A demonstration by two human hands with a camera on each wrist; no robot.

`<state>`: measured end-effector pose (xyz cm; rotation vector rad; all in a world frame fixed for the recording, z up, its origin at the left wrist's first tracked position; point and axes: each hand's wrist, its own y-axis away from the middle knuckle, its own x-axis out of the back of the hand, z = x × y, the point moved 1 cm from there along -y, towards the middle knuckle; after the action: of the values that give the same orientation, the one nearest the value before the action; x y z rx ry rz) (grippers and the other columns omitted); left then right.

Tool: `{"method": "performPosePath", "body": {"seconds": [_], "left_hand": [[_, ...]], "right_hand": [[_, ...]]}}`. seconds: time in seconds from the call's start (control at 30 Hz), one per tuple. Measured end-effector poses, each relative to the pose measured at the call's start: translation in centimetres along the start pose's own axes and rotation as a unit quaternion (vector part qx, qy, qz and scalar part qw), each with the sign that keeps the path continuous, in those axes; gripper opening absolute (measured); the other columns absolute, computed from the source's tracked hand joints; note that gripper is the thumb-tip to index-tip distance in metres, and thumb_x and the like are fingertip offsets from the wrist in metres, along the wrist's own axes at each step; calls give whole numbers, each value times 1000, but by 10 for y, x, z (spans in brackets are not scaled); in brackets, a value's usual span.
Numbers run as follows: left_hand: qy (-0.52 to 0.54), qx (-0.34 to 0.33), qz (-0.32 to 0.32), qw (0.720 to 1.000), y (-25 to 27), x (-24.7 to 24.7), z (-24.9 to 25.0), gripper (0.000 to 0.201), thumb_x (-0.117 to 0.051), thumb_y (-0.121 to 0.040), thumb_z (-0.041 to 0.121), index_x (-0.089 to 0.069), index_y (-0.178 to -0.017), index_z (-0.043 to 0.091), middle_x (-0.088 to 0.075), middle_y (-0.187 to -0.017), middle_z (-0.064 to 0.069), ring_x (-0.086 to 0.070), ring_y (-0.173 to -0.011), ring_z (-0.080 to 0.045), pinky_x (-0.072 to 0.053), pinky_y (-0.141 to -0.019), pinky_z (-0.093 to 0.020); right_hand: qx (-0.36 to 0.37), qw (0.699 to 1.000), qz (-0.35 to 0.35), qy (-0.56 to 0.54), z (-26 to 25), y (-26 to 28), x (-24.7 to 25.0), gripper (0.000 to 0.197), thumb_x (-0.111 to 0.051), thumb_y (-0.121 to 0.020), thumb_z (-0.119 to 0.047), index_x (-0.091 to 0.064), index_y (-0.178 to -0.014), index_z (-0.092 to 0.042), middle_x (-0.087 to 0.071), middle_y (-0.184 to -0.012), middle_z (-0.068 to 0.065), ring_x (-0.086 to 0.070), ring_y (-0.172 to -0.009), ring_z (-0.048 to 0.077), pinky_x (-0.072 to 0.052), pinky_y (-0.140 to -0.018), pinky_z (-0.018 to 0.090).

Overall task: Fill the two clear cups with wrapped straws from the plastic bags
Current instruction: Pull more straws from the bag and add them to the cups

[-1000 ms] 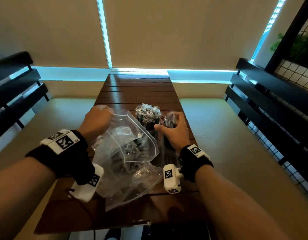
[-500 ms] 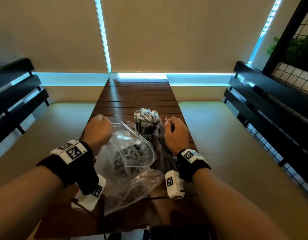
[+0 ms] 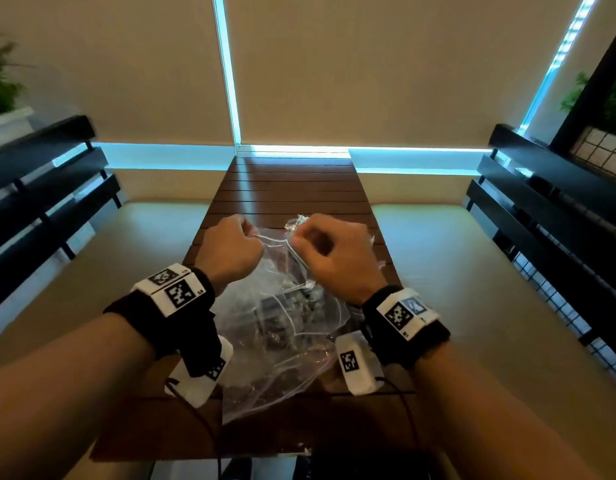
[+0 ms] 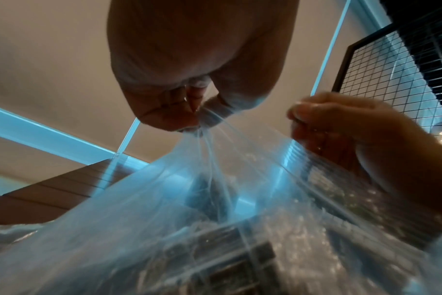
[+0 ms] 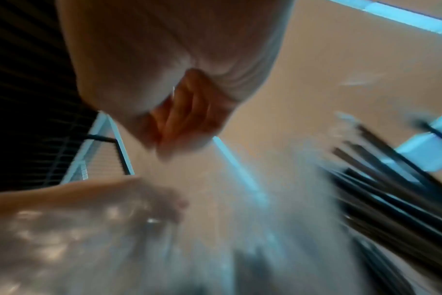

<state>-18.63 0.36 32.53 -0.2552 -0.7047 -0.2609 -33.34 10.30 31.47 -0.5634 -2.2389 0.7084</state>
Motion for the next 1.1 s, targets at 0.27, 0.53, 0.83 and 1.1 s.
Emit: {"method": "performPosePath", "body": {"seconds": [0.27,0.53,0.83,1.1], "left_hand": [[-22,-84,-17,996,-2,0,5,18,-57,-95,0,-65,-94,17,-62,-86,9,-55,-80,-4,-43,-62,-17],[-47,-117,-30,992,3,-2,2,19,-58,-92,-2,-67,-94,15,-63,-82,10,-54,-75,0,-37,-60,-10],[-148,-260,-106,948,9,6,-1,45,-53,-83,-7,-42,-98,34,-47,-113,1,-58,-86,-22,-54,-68,-41],[-145,-281,-93,944,2,7,-10,30,-56,-85,-4,-58,-86,25,-51,-112,3,-54,-95,-18,-51,-80,-39]], "right_hand": [[-62,842,-434,313,-2,-7,-39,42,-56,-98,-41,-68,-97,-1,-60,-83,7,-55,-75,22,-44,-62,27],[-69,793,-492,352,-6,-1,-45,22,-55,-96,-9,-64,-113,3,-67,-110,17,-63,-89,32,-42,-70,31],[-45,812,-463,351,-11,-10,-36,20,-56,-98,-22,-63,-107,-6,-57,-97,6,-55,-81,24,-48,-72,33],[-97,934,-300,167,-14,-38,6,23,-78,-82,-30,-78,-103,-21,-66,-90,-6,-61,-78,7,-48,-66,19]]}}
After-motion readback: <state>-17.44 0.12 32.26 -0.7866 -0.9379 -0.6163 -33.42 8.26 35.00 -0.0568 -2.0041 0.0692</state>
